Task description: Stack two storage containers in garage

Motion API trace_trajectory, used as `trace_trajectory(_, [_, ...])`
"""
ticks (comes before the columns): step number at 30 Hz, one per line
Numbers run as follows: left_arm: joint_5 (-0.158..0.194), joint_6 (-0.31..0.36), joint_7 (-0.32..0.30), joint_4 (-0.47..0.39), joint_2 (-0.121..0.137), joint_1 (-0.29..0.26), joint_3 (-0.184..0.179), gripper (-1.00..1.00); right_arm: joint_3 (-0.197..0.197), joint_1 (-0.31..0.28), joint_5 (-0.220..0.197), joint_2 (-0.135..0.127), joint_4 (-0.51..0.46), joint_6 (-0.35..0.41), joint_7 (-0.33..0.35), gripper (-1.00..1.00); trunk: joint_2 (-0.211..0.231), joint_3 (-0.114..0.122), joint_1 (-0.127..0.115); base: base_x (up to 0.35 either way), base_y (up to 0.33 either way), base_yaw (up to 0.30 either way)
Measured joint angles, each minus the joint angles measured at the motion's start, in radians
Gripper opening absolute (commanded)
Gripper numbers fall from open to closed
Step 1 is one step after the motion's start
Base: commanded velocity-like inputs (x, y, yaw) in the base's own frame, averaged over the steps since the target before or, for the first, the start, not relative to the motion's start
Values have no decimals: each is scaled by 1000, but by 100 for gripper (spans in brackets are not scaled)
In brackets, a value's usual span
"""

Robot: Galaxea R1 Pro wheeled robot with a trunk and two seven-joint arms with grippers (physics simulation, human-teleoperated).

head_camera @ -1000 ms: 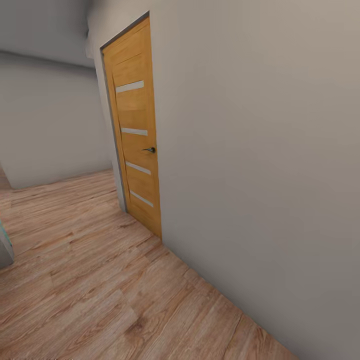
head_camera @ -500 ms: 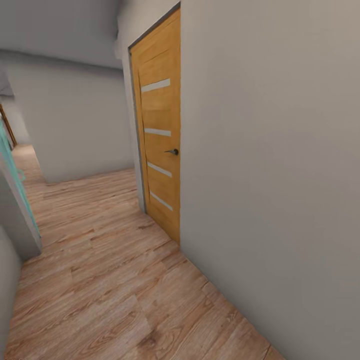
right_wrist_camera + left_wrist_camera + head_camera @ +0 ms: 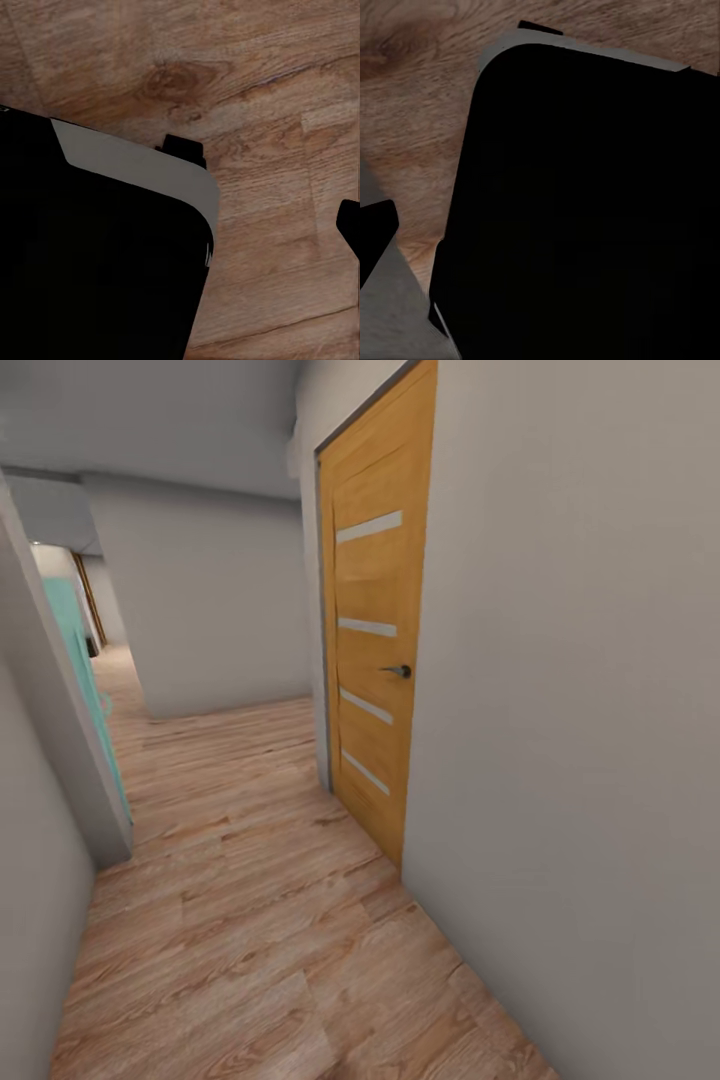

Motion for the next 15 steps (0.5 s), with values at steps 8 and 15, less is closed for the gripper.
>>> trace_trajectory(8, [87, 0, 0, 0, 1, 0, -1, 100, -7, 21, -11, -1, 1, -8, -2, 100, 0, 8, 0, 319, 81, 229])
trace_trajectory(15, [93, 1, 0, -1, 5, 0, -1, 100, -8, 24, -13, -13, 1, -13, -2, 100, 0, 16, 0, 320, 81, 208])
